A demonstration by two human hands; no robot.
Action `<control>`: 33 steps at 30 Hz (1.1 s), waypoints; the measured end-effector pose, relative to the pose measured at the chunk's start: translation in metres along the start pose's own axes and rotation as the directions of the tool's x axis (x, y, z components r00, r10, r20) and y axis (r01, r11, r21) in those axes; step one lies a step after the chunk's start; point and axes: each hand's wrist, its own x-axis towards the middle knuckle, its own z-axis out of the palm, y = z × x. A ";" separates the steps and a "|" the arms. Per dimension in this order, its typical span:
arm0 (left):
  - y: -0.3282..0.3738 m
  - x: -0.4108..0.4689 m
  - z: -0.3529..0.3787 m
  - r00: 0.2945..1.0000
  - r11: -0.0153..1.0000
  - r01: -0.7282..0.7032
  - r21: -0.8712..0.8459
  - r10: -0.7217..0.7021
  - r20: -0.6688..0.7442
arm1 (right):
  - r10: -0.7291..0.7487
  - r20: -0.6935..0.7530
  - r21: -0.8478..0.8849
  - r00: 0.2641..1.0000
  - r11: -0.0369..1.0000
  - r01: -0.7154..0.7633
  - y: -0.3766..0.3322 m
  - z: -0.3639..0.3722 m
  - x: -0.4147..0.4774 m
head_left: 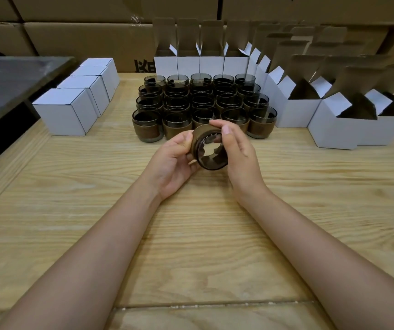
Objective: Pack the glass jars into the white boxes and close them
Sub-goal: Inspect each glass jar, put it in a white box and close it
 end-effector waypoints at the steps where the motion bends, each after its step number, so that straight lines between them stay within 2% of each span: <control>1: 0.001 0.000 0.000 1.000 1.000 0.003 0.007 -0.003 -0.020 | -0.011 0.008 -0.021 1.000 1.000 0.011 0.001 0.000 -0.001; 5: 0.000 -0.001 -0.001 0.999 1.000 0.006 0.002 -0.006 -0.051 | -0.078 0.029 -0.134 0.997 0.988 0.081 0.006 0.001 -0.003; 10: 0.000 0.001 -0.005 0.999 0.996 -0.017 -0.091 0.013 -0.052 | -0.122 0.067 -0.243 0.990 0.961 0.135 0.009 0.000 -0.006; 14: -0.001 0.001 -0.004 0.999 0.990 -0.035 -0.137 0.031 -0.032 | -0.111 0.016 -0.331 0.994 0.937 0.110 0.010 -0.001 -0.008; 16: -0.001 0.002 -0.004 0.999 0.985 -0.036 -0.168 0.034 -0.016 | -0.158 -0.013 -0.375 0.987 0.916 0.142 0.008 0.000 -0.008; 19: 0.000 0.001 -0.002 0.999 0.976 0.054 -0.212 -0.051 0.017 | -0.255 -0.021 -0.429 0.967 0.875 0.222 0.006 0.002 -0.009; 22: 0.001 -0.002 0.000 0.990 0.974 0.138 -0.179 -0.129 0.056 | -0.345 -0.013 -0.469 0.939 0.831 0.299 0.006 0.002 -0.009; 25: 0.000 -0.003 0.000 0.989 0.988 0.110 -0.105 -0.099 0.107 | -0.401 -0.013 -0.481 0.916 0.806 0.346 0.008 0.001 -0.008; 33: -0.003 -0.003 0.000 0.997 0.999 0.015 -0.043 -0.012 0.075 | -0.365 -0.002 -0.430 0.931 0.841 0.329 0.013 0.001 -0.009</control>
